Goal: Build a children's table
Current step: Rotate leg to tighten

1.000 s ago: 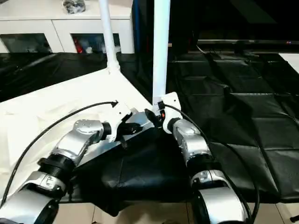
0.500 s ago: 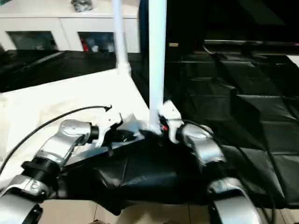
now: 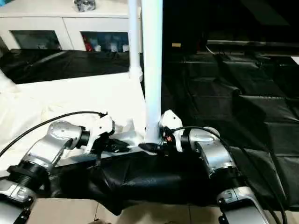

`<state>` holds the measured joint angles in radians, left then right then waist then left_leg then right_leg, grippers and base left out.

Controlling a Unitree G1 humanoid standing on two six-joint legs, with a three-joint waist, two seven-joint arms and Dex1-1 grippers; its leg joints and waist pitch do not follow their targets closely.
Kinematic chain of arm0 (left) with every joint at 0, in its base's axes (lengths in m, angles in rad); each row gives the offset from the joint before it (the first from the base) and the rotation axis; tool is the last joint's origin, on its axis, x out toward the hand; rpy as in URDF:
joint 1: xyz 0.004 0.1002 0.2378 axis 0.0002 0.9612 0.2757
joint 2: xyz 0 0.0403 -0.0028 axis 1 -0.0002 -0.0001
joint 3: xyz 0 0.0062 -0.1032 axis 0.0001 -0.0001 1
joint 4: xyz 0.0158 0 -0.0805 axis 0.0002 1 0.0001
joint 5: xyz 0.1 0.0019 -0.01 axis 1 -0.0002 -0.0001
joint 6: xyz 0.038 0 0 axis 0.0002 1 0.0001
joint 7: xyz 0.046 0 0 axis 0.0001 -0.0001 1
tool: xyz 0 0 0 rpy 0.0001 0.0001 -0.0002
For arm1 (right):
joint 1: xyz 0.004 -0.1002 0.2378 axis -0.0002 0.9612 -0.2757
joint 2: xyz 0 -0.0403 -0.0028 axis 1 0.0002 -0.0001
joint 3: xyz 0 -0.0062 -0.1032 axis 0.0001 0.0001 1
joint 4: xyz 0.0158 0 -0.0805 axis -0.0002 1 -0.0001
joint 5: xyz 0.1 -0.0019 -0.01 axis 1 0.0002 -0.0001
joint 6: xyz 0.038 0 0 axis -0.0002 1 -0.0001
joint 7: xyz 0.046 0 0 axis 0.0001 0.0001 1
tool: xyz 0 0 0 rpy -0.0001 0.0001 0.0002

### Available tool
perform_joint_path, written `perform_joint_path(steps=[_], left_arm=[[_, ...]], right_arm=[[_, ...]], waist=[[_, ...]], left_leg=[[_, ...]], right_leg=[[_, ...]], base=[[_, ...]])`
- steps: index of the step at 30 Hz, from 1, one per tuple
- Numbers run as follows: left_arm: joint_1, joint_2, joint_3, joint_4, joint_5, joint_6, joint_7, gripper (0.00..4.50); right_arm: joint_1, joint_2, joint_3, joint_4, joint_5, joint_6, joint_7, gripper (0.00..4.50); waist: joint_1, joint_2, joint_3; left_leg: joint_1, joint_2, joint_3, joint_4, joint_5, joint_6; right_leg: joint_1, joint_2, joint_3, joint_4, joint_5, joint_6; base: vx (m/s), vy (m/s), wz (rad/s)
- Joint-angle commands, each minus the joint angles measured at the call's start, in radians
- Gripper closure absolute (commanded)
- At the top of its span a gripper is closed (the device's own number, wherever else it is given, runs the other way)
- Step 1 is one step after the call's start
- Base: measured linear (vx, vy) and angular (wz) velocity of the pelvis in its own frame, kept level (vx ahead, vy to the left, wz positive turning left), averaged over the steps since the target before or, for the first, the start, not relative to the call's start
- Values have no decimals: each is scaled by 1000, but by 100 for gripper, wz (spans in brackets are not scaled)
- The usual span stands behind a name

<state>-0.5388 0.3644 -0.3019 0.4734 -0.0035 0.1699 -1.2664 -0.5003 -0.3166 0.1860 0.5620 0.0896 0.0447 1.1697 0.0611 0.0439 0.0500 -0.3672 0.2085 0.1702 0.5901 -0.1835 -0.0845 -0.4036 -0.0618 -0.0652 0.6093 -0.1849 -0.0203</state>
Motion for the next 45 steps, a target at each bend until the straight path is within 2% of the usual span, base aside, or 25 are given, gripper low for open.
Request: perform_joint_path(steps=[1,5,7,11,13,14,15,16,19,21,22,25,27,28,30,31,32,33,35,39,41,43,45], left_arm=[[1,-24,-53,-44,-13,-11,-53,450],[2,-20,-48,-42,-7,-11,-44,450],[4,-21,-46,-45,-10,-3,-34,450],[-5,-56,-26,-26,-12,28,30,450],[-17,-86,-11,-1,-2,40,96,450],[-44,-132,14,47,15,56,204,450],[-59,-155,25,72,23,64,257,450],[-69,-169,31,87,27,69,287,450],[-111,-222,58,144,35,91,405,450],[-135,-251,71,173,39,97,463,450],[-144,-261,73,184,42,98,482,450],[-153,-286,66,198,56,87,496,450],[-143,-289,50,186,61,72,465,450],[-139,-288,45,182,61,65,456,450],[-123,-270,36,166,49,39,421,450],[-119,-264,33,161,45,34,408,450],[-113,-254,30,153,41,28,392,450],[-102,-237,28,140,34,19,363,450],[-100,-235,27,138,33,17,357,450],[-64,-174,12,89,15,-7,217,450],[-58,-161,10,80,7,-8,184,450],[-54,-152,8,75,3,-9,161,450],[-39,-120,-3,48,-16,-14,89,450]], right_arm=[[2,11,32,-34,10,12,24,131],[11,1,36,-53,11,30,34,172],[20,1,37,-69,17,49,38,178],[23,42,11,-47,25,63,-30,182],[17,78,-11,-12,17,64,-113,183],[-3,126,-35,56,-17,56,-267,183],[-16,150,-46,96,-33,53,-344,183],[-24,164,-52,118,-42,54,-389,184],[-62,228,-100,199,-33,94,-553,184],[-93,261,-111,246,-35,117,-628,184],[-107,275,-109,267,-49,111,-670,184],[-151,313,-110,339,-92,70,-778,184],[-166,330,-130,357,-69,66,-737,114],[-168,335,-136,358,-60,67,-716,114],[-166,325,-135,343,-44,68,-660,107],[-166,321,-134,342,-42,65,-650,87],[-164,311,-128,337,-43,59,-634,87],[-156,287,-109,319,-52,39,-591,68],[-155,283,-105,315,-54,35,-583,68],[-109,193,-47,220,-47,-31,-353,68],[-93,167,-36,185,-36,-30,-283,68],[-83,150,-29,162,-31,-30,-239,68],[-45,87,10,80,-13,-18,-100,68]], waist=[[-4,-6,-61],[-3,-6,-63],[-1,-10,-64],[-1,-7,-63],[-5,-7,-60],[-8,-8,-58],[-14,-6,-53],[-19,-13,-53],[-28,-13,-50],[-33,-8,-54],[-34,-7,-56],[-36,-10,-57],[-38,-9,-58],[-39,-16,-58],[-38,-11,-59],[-37,-11,-60],[-40,-20,-63],[-39,-14,-65],[-40,-14,-67],[-33,-13,-69],[-30,-8,-66],[-23,-9,-63],[-17,-10,-62]], left_leg=[[9,21,1,-66,-213,63],[6,21,0,-65,-192,66],[6,22,0,-64,-180,70],[7,21,1,-65,-189,69],[9,19,0,-67,-215,51],[8,19,0,-68,-219,46],[13,15,-1,-70,-243,29],[16,11,-3,-68,-269,14],[15,10,-7,-72,-284,10],[16,9,-7,-71,-284,19],[13,8,-7,-70,-278,24],[8,8,-6,-69,-260,26],[10,7,-4,-67,-258,33],[6,9,-4,-68,-250,42],[5,12,-5,-70,-235,48],[5,11,-4,-69,-233,51],[2,12,-3,-68,-216,58],[2,13,-3,-67,-201,64],[-1,14,-2,-64,-182,73],[-1,17,1,-59,-150,104],[1,19,2,-61,-158,107],[4,21,3,-63,-176,99],[7,23,2,-64,-202,89]], right_leg=[[53,-68,44,-82,-238,-222],[55,-67,44,-77,-210,-222],[56,-66,44,-76,-195,-224],[53,-67,43,-78,-214,-222],[51,-69,44,-85,-273,-207],[50,-68,44,-86,-284,-203],[44,-68,42,-93,-339,-194],[47,-70,39,-100,-409,-172],[46,-69,38,-105,-456,-147],[44,-70,39,-106,-447,-145],[47,-68,39,-105,-423,-148],[48,-69,40,-100,-379,-164],[48,-70,41,-101,-372,-167],[51,-69,41,-99,-350,-174],[53,-69,41,-93,-309,-187],[53,-69,41,-93,-299,-191],[57,-69,42,-88,-260,-201],[58,-70,42,-84,-235,-212],[59,-70,42,-81,-197,-224],[63,-70,42,-73,-117,-252],[60,-68,41,-74,-127,-255],[59,-67,41,-77,-157,-249],[59,-68,41,-79,-192,-242]], base=[[0,0,0],[0,0,0],[0,0,0],[0,0,0],[0,0,0],[0,0,0],[0,0,0],[0,0,0],[0,0,0],[0,0,0],[0,0,0],[0,0,0],[0,0,0],[0,0,0],[0,0,0],[0,0,0],[0,0,0],[0,0,0],[0,0,0],[0,0,0],[0,0,0],[0,0,0],[0,0,0]])
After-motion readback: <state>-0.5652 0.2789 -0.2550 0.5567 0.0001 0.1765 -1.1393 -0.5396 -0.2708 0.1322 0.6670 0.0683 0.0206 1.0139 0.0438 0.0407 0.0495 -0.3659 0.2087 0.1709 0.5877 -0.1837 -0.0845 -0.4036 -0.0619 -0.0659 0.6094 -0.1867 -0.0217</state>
